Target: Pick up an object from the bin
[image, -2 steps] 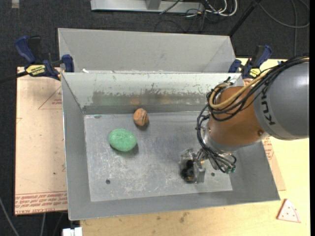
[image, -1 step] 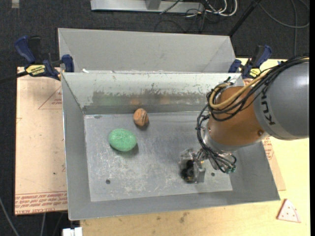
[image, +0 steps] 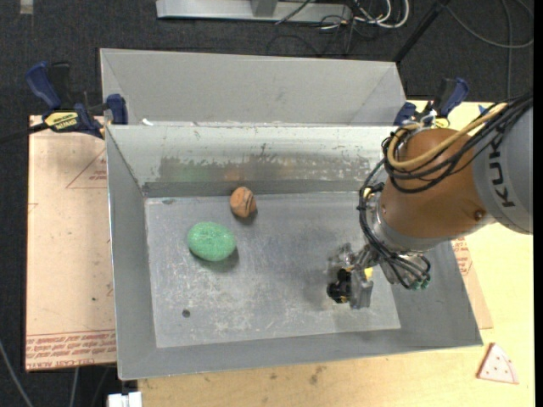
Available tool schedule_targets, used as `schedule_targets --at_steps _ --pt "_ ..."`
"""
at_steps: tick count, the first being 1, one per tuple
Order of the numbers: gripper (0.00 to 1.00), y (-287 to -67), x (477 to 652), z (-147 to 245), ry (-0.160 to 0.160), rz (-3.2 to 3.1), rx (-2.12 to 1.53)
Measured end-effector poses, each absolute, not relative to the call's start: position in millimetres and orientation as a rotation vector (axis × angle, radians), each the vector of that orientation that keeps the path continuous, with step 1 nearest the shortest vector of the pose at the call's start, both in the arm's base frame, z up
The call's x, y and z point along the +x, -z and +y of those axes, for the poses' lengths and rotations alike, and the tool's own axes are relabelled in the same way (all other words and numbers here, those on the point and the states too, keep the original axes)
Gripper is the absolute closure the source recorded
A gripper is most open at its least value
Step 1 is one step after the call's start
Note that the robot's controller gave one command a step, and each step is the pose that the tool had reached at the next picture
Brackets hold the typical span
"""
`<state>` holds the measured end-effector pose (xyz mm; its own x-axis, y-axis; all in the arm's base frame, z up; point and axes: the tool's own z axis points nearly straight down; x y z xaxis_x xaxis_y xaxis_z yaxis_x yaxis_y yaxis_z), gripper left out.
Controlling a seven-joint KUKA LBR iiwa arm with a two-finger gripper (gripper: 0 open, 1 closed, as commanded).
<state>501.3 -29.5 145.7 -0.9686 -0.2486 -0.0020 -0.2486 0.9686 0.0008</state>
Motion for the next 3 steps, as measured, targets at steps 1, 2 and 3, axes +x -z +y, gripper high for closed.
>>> schedule_targets --at_steps 1,2,3 --pt "1.0 -146 501.3 -29 -0.002 3.115 -0.393" --pt "1.0 -192 500.6 -25 -0.003 3.122 -0.396" --pt "1.0 -226 502.2 -16 0.001 3.107 -0.401"
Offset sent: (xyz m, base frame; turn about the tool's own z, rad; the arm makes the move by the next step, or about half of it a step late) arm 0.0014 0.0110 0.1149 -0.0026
